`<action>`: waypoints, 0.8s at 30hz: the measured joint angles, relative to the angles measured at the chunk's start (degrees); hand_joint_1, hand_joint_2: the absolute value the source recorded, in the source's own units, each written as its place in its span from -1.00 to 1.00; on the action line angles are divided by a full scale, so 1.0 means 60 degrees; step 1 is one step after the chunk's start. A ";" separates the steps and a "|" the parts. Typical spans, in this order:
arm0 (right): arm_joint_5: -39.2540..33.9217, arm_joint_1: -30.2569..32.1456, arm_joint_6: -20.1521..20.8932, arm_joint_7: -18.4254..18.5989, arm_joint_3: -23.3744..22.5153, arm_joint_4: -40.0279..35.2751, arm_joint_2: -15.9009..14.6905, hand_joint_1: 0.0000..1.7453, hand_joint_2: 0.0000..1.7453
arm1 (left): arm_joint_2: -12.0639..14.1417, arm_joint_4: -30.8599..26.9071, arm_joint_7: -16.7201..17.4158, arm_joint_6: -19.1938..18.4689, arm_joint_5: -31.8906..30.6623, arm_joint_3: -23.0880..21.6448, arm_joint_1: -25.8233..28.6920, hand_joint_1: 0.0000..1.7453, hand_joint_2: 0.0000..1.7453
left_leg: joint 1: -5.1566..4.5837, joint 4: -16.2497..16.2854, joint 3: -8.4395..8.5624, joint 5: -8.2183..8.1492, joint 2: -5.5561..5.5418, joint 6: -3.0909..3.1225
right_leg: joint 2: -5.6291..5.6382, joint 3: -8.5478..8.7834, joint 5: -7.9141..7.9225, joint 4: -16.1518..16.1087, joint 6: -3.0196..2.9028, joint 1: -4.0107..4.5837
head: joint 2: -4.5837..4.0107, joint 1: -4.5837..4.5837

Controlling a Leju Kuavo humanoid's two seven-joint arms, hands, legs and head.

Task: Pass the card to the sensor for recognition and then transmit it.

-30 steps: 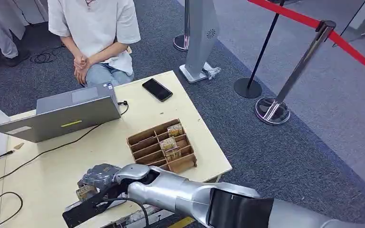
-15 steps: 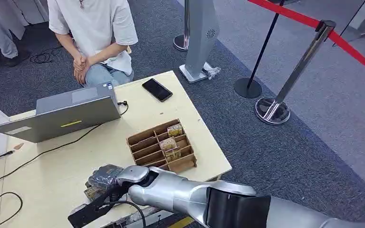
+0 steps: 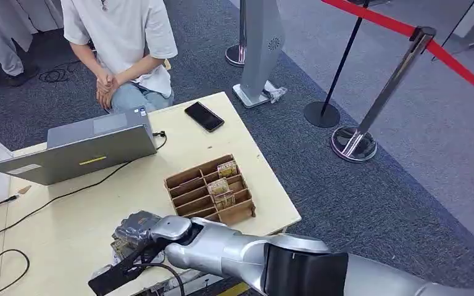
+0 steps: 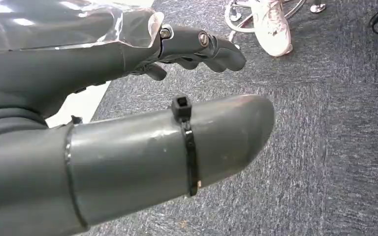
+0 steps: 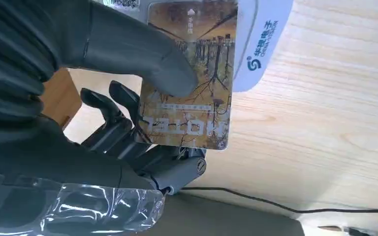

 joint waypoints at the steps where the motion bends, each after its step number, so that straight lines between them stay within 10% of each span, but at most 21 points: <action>1: 0.0102 -0.0014 -0.0076 0.0040 0.0029 0.0066 0.0026 1.00 1.00 | 0.0000 0.0000 0.0000 0.0004 0.0000 0.0004 0.0000 -1.00 -1.00 | 0.0000 0.0000 0.0000 0.0000 0.0000 0.0000 | 0.0000 0.0000 0.0000 0.0000 0.0000 0.0000 | 0.0000 0.0000; 24: 0.0958 -0.0094 -0.0677 0.0572 0.0444 0.0881 0.0361 1.00 1.00 | 0.0004 0.0000 0.0004 -0.0004 -0.0004 0.0004 0.0000 -1.00 -1.00 | 0.0000 0.0000 0.0006 0.0000 0.0002 0.0000 | 0.0001 0.0003 0.0000 0.0000 0.0000 0.0000 | 0.0000 0.0000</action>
